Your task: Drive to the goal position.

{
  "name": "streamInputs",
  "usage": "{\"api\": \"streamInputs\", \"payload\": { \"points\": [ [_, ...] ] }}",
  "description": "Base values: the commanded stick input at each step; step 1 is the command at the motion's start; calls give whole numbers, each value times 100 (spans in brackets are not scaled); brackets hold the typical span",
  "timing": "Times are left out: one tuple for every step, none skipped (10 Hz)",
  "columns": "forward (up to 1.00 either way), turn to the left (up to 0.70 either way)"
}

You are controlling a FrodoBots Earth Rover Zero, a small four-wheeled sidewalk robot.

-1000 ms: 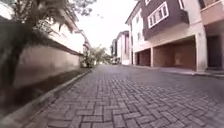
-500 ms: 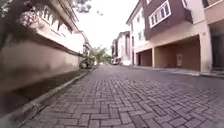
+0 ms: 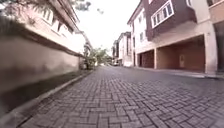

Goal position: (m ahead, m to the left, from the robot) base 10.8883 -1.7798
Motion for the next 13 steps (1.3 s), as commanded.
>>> {"api": "streamInputs", "payload": {
  "points": [
    [70,0],
    [70,0],
    [70,0],
    [70,0],
    [70,0],
    [70,0],
    [70,0],
    [70,0],
    [70,0],
    [70,0],
    [70,0],
    [70,0],
    [70,0]
  ]
}}
